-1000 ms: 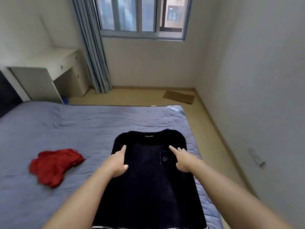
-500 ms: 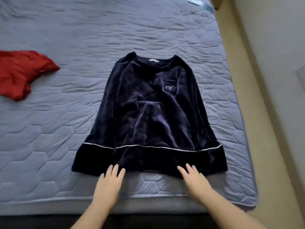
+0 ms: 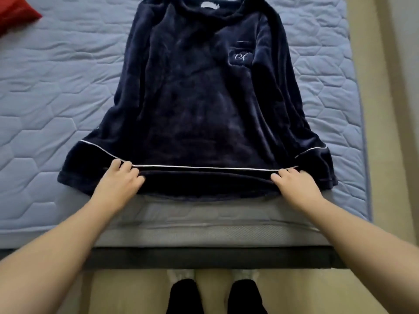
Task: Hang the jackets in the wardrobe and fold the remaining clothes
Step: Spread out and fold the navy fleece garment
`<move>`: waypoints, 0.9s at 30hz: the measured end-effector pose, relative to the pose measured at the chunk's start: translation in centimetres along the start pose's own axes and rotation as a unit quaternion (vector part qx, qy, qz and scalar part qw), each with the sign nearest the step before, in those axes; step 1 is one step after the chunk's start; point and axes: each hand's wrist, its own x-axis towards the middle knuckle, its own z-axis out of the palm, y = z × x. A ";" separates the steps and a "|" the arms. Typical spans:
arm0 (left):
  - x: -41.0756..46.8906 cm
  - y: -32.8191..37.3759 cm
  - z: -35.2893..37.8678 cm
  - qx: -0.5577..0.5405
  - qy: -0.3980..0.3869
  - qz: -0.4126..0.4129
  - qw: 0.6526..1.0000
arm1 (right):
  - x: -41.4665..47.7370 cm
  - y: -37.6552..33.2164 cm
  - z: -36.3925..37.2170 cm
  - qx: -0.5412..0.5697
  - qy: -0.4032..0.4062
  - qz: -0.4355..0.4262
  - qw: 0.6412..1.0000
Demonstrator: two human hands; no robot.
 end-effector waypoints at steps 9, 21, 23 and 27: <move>-5.8 5.8 -4.5 -0.042 -0.403 0.139 0.904 | -7.2 -3.3 -2.5 -0.017 -0.413 -0.102 0.905; -8.0 0.6 -2.5 -0.236 -0.262 -0.295 0.888 | 1.9 -10.7 -9.6 0.155 -0.334 -0.074 0.927; -7.7 0.2 -0.3 -0.292 -0.293 -0.338 0.845 | 4.5 -13.3 -10.5 0.188 -0.322 -0.071 0.925; -6.7 0.0 2.2 -0.286 -0.244 -0.357 0.855 | 9.7 -19.5 -11.6 0.317 -0.254 -0.020 0.914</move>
